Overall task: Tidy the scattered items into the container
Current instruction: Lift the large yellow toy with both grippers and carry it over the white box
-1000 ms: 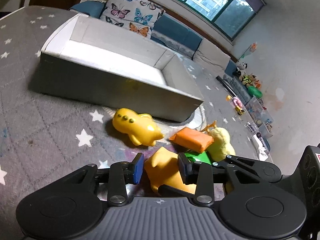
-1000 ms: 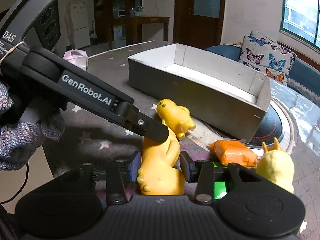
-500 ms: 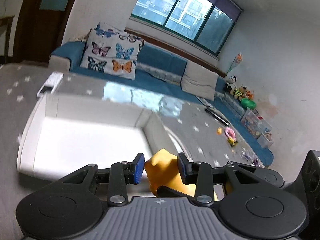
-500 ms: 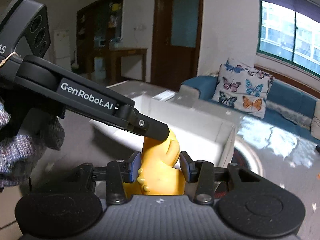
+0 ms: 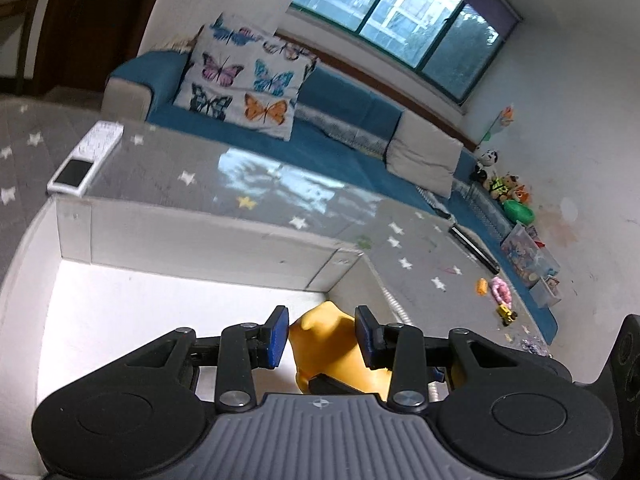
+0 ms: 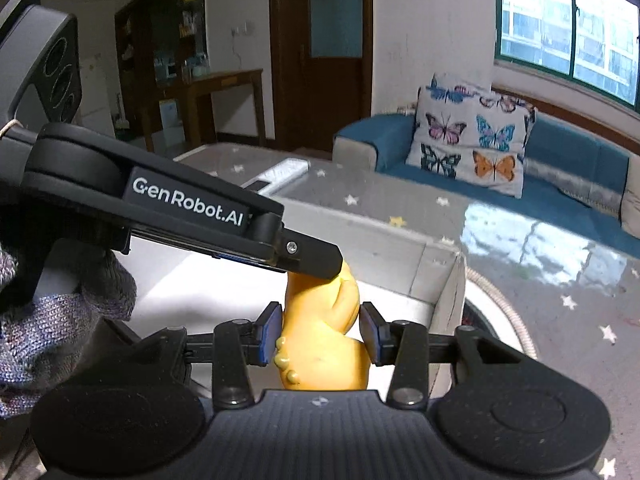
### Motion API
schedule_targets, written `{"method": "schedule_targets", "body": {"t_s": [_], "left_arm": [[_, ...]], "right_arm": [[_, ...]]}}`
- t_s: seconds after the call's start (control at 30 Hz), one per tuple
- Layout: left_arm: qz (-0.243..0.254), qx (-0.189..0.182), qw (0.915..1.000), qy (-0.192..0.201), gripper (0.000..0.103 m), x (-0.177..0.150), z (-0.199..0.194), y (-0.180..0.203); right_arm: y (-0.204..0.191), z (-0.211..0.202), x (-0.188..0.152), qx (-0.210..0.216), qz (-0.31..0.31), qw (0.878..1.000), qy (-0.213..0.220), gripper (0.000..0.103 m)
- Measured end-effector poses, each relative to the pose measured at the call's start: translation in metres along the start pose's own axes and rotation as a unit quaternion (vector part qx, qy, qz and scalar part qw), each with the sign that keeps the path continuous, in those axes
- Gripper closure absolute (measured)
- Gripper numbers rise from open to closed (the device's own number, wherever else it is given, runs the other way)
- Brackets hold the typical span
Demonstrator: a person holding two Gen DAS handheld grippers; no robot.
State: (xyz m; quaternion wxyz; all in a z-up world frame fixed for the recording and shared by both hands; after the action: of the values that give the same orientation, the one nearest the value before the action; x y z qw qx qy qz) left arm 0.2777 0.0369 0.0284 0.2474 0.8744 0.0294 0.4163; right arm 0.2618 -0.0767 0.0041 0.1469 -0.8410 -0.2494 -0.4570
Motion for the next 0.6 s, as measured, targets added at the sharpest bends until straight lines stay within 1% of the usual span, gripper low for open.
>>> {"method": "schedule_targets", "body": {"t_s": [0.13,0.33,0.43,0.6], "left_arm": [[-0.007,0.006,0.9999,-0.012,0.065,-0.005,0.011,-0.009],[-0.003,0.016,0.9996,-0.022,0.065,-0.011,0.015,-0.012],[0.000,0.020,0.9996,-0.021,0.065,-0.013,0.013,-0.012],[0.006,0.022,0.9996,-0.016,0.065,-0.015,0.006,-0.005]], "right_arm": [[-0.002,0.016,-0.011,0.006,0.001,1.000,-0.027,0.061],[-0.009,0.024,-0.023,0.008,-0.001,0.999,-0.053,0.061],[-0.010,0.022,-0.025,0.007,0.001,0.998,-0.055,0.061],[-0.012,0.008,-0.025,0.001,-0.003,0.999,-0.041,0.060]]}}
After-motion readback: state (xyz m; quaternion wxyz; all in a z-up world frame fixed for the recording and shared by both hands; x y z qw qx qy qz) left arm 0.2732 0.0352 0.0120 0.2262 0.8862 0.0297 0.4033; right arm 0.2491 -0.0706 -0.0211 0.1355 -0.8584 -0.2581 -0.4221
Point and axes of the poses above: each gripper's, at about its wrist camera, not at the fingertips, and z roughly the way its jaws point, y to its right, x to its top, the point moved 3 cm from there along z, roughly the way its jaws point, and after that the axes turned 5 degrees about y, right-handed, at the moved point
